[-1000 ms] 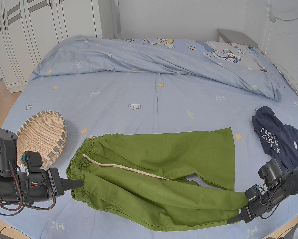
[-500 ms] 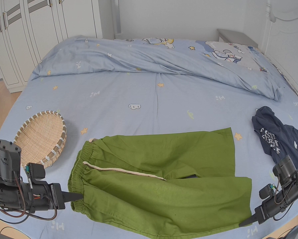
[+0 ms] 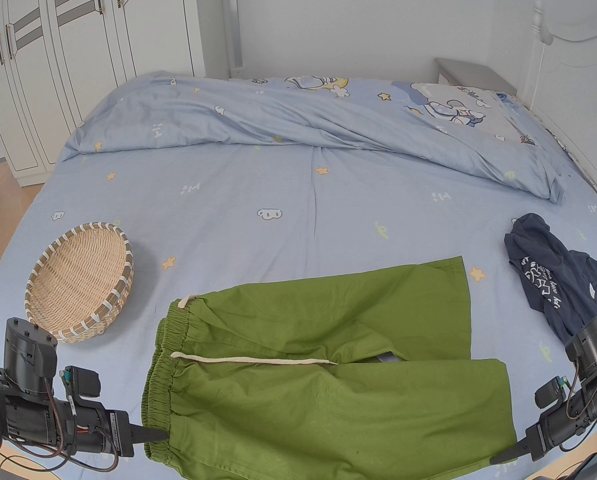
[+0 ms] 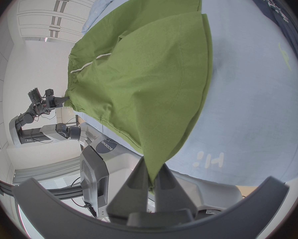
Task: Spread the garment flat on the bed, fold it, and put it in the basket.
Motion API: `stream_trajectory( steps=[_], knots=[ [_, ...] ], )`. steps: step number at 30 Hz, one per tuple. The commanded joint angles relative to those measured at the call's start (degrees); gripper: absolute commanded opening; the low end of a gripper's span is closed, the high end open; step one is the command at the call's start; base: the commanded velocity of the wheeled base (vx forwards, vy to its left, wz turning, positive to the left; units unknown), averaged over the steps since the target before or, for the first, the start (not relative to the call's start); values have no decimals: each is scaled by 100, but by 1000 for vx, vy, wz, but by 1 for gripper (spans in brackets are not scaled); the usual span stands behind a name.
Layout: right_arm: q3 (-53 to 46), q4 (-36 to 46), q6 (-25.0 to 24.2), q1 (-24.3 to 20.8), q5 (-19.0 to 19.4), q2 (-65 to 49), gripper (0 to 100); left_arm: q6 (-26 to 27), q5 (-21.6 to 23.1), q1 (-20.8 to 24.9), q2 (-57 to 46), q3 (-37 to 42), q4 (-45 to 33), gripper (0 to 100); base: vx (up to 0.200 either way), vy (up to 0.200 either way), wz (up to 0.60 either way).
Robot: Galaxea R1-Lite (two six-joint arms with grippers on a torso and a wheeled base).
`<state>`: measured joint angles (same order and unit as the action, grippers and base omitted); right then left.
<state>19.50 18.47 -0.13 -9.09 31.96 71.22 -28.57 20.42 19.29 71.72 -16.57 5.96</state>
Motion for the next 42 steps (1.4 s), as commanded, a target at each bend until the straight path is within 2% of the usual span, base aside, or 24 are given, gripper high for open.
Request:
stream_trajectory(
  steps=[1,11,21,42],
  knots=[
    [-78,-10,-4,13,-6,-73,0,10,50,-4,79,83,10,0,0,0,0],
    [-228,-28,-4,57,-85,-82,0,309,59,-180,738,119,204,0,0,0,0],
    [-254,-28,242,531,-85,-90,0,317,59,-364,985,101,582,0,0,0,0],
    [-439,-300,233,567,-103,-3,0,326,59,-364,1301,136,713,0,0,0,0]
  ],
)
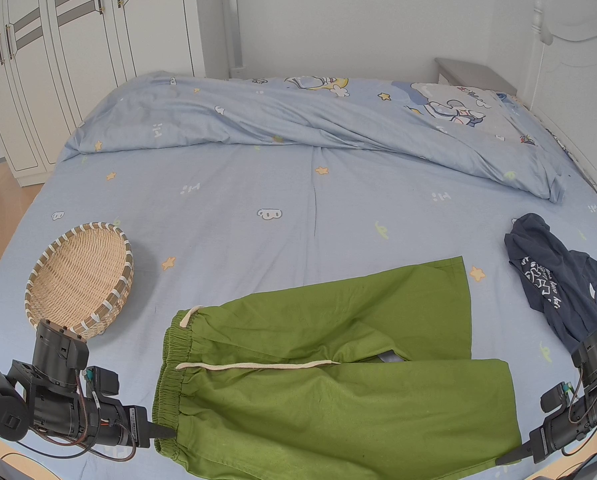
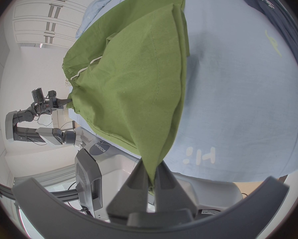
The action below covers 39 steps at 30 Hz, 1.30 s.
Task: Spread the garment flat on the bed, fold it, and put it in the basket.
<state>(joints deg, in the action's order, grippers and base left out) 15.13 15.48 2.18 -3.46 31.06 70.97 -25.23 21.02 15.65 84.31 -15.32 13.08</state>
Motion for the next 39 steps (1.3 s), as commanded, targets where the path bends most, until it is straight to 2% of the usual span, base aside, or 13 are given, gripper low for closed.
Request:
stream_trajectory(
  steps=[1,18,19,20,26,32,35,37,39],
  knots=[
    [-1,-1,2,3,-12,22,0,-8,-1,-1,42,12,2,0,0,0,0],
    [-291,-485,10,-14,-276,312,0,27,-10,-10,288,29,116,0,0,0,0],
    [-291,-485,10,-14,-276,312,0,27,-10,-10,288,29,116,100,0,0,0],
    [-291,-485,10,-14,-276,312,100,27,-10,-10,288,29,116,100,0,0,0],
    [-291,-476,28,3,-285,259,100,27,-36,-27,279,29,116,100,0,0,0],
    [-177,-414,72,337,-294,-101,100,247,8,-748,200,-76,133,100,0,0,0],
    [69,-230,81,654,-285,-418,100,423,34,-1381,-2,-278,195,100,0,0,0],
    [350,43,89,751,-285,-602,100,423,183,-1644,-64,-472,186,100,0,0,0],
    [623,306,89,742,-285,-752,100,396,368,-1723,-55,-691,169,100,0,0,0]
  ],
)
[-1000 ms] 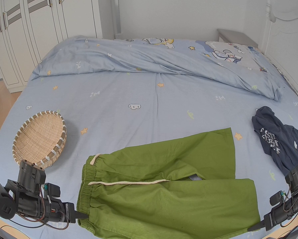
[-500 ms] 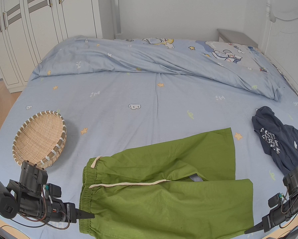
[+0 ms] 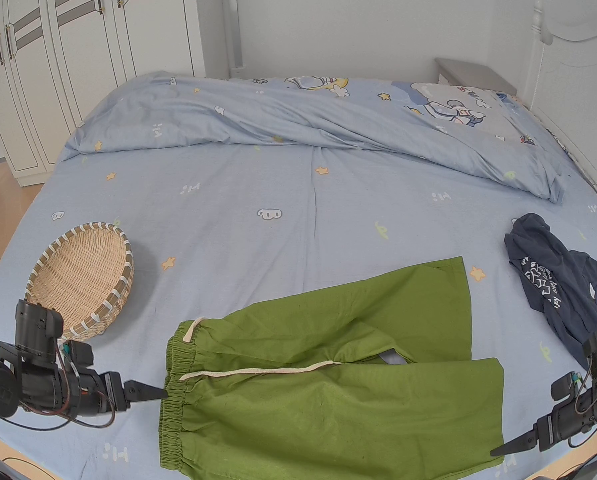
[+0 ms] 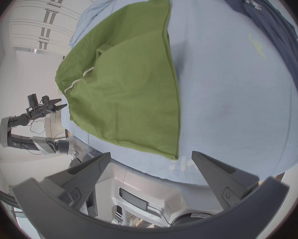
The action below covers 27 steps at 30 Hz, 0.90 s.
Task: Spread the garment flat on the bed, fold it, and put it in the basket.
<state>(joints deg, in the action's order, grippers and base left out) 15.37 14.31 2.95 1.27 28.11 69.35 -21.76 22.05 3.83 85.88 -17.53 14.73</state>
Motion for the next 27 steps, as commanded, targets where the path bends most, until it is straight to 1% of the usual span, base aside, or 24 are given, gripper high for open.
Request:
stream_trajectory(
  steps=[1,3,5,8,10,12,16,20,21,23,24,27],
  knots=[
    [827,599,13,242,10,-660,100,23,396,-541,-212,-638,-5,100,0,0,0],
    [1240,889,13,154,10,-739,100,-48,563,-506,-98,-857,-5,100,0,0,0],
    [1636,1153,4,40,10,-730,100,-232,651,-471,130,-1086,22,100,0,0,0],
    [2163,1408,4,-100,19,-642,100,-663,678,-365,385,-1534,-5,100,0,0,0],
    [2532,1443,-23,-180,19,-502,100,-1111,678,-269,640,-1851,-5,100,0,0,0],
    [2761,1452,-31,-206,28,-370,100,-1322,695,-198,842,-2026,-5,100,0,0,0],
    [2989,1381,-49,-347,37,-220,100,-1392,801,-5,1185,-2149,-5,100,0,0,0],
    [2998,1381,-49,-355,89,-159,100,-1463,994,145,1229,-2193,-5,100,0,0,0],
    [2963,1381,-40,-355,63,-159,100,-1559,1029,215,1220,-2211,22,100,0,0,0],
    [2954,1381,-40,-347,72,-168,100,-1586,1038,241,1220,-2220,22,100,0,0,0],
    [2910,1381,-40,-338,80,-176,100,-1612,1038,391,1255,-2264,39,100,0,0,0],
    [2910,1381,-40,-329,89,-176,100,-1612,1038,452,1387,-2334,48,100,0,0,0]
  ],
)
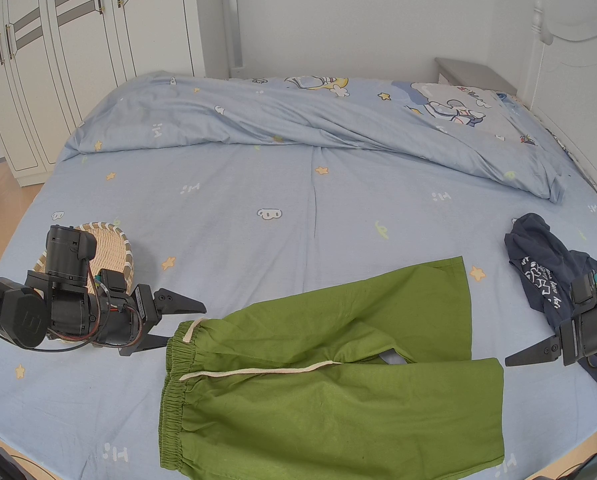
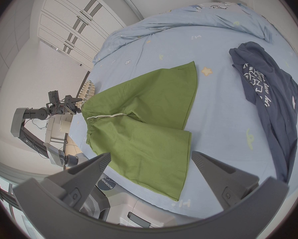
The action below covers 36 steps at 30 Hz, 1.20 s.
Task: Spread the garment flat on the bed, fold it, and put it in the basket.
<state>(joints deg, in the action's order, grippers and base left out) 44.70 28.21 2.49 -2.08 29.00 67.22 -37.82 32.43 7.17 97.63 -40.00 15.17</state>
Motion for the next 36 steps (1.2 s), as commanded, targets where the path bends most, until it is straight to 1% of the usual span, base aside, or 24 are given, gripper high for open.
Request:
stream_trajectory(
  steps=[1,12,19,20,26,27,31,36],
  knots=[
    [-23,-8,6,6,-9,37,100,-7,0,118,221,-96,4,100,0,0,0],
    [-120,-79,6,-38,-9,107,100,-42,9,136,221,-78,-5,100,0,0,0],
    [-146,-105,-3,-108,-17,116,100,-103,9,145,-25,-61,-58,100,0,0,0],
    [-155,-105,-3,-108,-17,204,100,-112,9,232,-148,-43,-172,100,0,0,0],
    [-190,-131,6,-117,-17,230,100,-121,9,276,-183,-43,-286,100,0,0,0],
    [-190,-149,-3,-108,-17,230,100,-112,9,355,-183,-61,-356,100,0,0,0],
    [-190,-158,-3,-117,-17,230,100,-112,9,399,-280,-43,-471,100,0,0,0],
    [-243,-202,-3,-126,-17,292,100,-103,9,584,-438,-70,-725,100,0,0,0]
  ],
)
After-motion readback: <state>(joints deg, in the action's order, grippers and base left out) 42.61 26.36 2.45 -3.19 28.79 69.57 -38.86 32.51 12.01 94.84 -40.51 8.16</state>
